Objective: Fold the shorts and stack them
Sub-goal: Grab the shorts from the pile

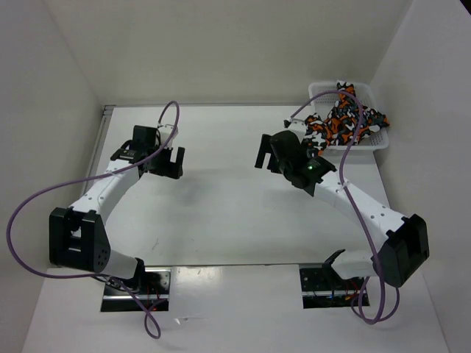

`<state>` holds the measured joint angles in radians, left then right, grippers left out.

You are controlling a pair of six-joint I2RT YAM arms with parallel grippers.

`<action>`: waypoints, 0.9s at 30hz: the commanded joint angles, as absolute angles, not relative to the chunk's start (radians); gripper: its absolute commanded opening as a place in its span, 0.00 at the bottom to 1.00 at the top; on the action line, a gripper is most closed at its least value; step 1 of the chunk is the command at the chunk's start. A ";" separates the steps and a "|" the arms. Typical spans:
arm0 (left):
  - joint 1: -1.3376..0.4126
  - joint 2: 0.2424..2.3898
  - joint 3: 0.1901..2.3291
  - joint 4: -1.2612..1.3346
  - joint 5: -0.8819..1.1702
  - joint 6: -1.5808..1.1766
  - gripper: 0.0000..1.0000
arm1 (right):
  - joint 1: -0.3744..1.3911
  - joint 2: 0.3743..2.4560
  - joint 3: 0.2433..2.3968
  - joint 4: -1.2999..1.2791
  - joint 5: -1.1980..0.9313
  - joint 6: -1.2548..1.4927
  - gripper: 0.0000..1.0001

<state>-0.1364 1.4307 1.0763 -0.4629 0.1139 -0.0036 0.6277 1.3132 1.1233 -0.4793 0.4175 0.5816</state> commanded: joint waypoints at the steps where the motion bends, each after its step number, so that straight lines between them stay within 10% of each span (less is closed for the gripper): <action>1: -0.140 1.416 1.069 -0.428 0.153 0.000 1.00 | 0.621 1.289 1.111 -0.460 0.481 0.621 1.00; 13: -0.140 1.384 1.078 -0.428 0.133 0.000 1.00 | 0.621 1.188 1.068 -0.376 0.644 0.594 1.00; 21: -0.140 1.374 1.101 -0.449 0.158 0.000 1.00 | -0.008 1.433 1.328 -0.501 0.266 0.592 0.97; 27: -0.140 1.387 1.131 -0.459 0.187 0.000 1.00 | -0.121 1.708 1.578 -0.568 0.279 0.603 0.95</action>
<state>-0.1364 1.4067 1.0843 -0.4610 0.1532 -0.0036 -0.1120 1.6360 1.4624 -0.4999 0.3294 0.6083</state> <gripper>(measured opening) 0.997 0.953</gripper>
